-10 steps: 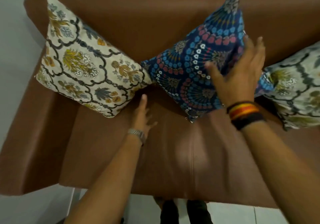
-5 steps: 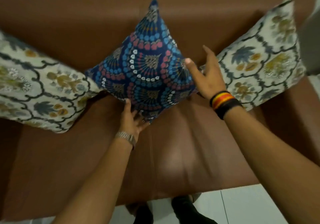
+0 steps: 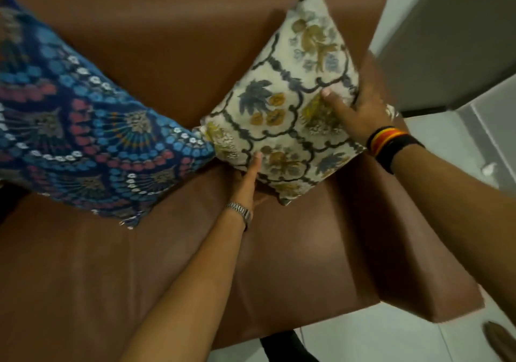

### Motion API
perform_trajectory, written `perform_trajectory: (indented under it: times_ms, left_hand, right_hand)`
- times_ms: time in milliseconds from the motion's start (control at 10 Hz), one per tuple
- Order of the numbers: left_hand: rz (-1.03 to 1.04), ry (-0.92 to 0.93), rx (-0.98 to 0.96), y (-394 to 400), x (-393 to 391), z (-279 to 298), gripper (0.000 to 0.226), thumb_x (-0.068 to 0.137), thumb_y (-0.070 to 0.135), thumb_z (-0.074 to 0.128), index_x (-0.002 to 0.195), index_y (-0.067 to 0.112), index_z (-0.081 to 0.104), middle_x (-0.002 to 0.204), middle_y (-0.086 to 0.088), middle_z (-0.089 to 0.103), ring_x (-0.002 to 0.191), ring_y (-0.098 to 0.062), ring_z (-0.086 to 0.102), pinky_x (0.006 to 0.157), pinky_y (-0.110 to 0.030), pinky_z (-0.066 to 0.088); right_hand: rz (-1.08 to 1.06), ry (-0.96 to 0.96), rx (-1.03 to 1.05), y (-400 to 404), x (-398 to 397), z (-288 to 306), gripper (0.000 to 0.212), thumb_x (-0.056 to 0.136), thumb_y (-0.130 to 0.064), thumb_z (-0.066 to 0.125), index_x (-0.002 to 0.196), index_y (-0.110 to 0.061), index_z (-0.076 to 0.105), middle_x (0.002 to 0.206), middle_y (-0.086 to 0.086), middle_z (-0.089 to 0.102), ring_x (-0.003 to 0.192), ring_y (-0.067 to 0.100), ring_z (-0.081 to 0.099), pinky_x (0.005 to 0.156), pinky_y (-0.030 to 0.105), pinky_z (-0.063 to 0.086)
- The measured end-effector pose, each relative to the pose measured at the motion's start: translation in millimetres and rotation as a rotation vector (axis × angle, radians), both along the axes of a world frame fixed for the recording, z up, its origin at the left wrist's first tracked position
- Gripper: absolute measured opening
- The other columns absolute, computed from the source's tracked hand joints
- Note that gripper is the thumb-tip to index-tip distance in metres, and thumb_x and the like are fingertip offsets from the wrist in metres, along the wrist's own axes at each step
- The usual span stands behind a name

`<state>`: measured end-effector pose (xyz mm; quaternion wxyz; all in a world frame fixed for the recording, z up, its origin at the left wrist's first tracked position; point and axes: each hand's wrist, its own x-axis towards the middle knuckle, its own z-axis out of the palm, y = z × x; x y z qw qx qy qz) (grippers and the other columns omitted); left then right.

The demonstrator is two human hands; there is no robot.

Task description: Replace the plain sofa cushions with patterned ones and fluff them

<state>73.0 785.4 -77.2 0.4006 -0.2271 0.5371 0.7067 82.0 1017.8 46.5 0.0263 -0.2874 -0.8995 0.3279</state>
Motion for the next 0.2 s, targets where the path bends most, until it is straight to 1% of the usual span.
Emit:
perform_trajectory:
  times_ms: [100,200]
  left_hand:
    - [0.036,0.04,0.006,32,2,11,0.046,0.087,0.066,0.068,0.126,0.044,0.062,0.123,0.012,0.067,0.115,-0.017,0.062,0.081,-0.038,0.056]
    - [0.082,0.075,-0.23,27,19,33,0.052,0.093,0.065,0.061,0.136,0.035,0.058,0.132,0.008,0.058,0.124,-0.018,0.055,0.097,-0.044,0.054]
  right_hand:
    - [0.078,0.067,-0.079,17,10,-3,0.08,0.098,-0.058,0.064,0.163,-0.023,0.036,0.159,0.005,0.054,0.134,0.018,0.06,0.114,0.039,0.048]
    - [0.058,0.189,-0.032,13,36,0,0.074,0.102,-0.051,0.063,0.162,-0.017,0.037,0.161,0.005,0.051,0.138,0.012,0.05,0.117,0.037,0.044]
